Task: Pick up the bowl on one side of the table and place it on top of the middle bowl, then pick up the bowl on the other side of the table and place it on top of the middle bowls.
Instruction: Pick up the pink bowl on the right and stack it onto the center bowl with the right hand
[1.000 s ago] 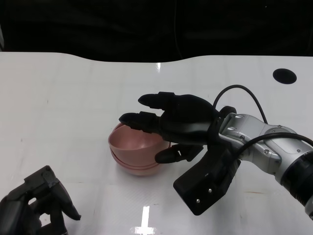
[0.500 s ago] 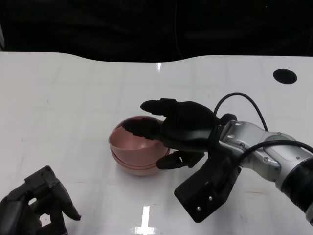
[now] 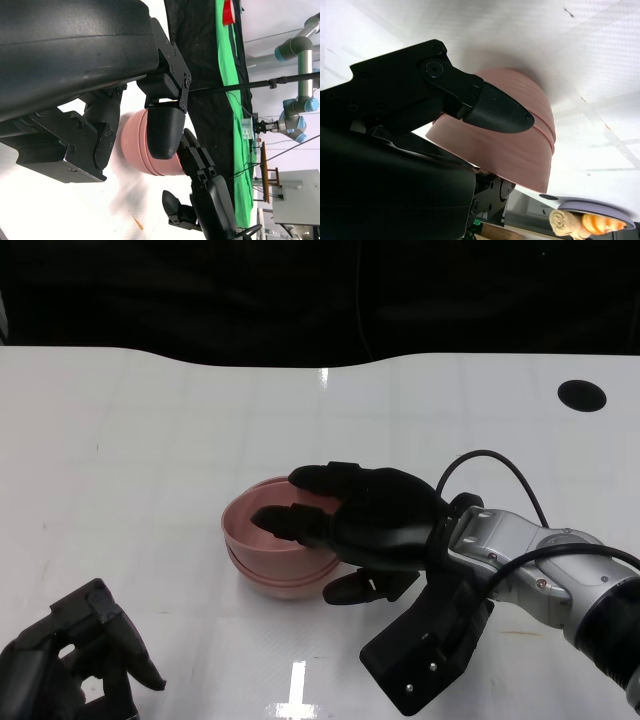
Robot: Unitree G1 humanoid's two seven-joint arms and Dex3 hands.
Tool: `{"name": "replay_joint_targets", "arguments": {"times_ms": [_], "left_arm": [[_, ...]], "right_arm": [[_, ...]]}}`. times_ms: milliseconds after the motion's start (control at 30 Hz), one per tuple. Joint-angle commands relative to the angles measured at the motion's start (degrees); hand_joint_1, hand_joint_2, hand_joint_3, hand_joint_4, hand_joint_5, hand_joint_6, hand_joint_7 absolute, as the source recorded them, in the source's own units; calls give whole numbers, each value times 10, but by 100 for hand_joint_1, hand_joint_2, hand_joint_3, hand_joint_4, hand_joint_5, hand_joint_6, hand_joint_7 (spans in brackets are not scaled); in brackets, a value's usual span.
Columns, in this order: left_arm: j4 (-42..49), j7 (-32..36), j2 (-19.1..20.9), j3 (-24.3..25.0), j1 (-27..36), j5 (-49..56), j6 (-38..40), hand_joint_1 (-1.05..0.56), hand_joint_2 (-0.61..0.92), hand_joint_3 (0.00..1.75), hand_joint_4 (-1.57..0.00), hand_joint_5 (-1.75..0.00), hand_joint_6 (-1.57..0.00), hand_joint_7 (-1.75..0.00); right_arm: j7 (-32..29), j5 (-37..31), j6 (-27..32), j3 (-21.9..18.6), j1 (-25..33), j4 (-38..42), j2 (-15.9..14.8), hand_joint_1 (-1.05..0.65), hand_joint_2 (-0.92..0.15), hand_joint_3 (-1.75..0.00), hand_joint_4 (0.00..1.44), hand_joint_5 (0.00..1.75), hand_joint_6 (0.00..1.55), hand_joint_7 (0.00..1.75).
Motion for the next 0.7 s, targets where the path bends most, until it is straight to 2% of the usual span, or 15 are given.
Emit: {"name": "replay_joint_targets", "arguments": {"times_ms": [33,433,700], "left_arm": [[-6,8,4,2,0,2,3,44,87,111,-95,-175,-69,-175],[-12,5,5,1,1,-2,9,44,89,109,-95,-175,-68,-175],[-8,5,6,1,-2,2,6,45,89,110,-95,-175,-69,-175]], "right_arm": [[20,17,9,-6,11,-3,-3,-105,-92,-110,0,0,0,0],[16,44,-1,-24,18,-29,-8,-105,-92,-112,0,0,0,0],[13,79,-18,-51,28,-43,-8,-105,-92,-103,0,0,0,0]]}}
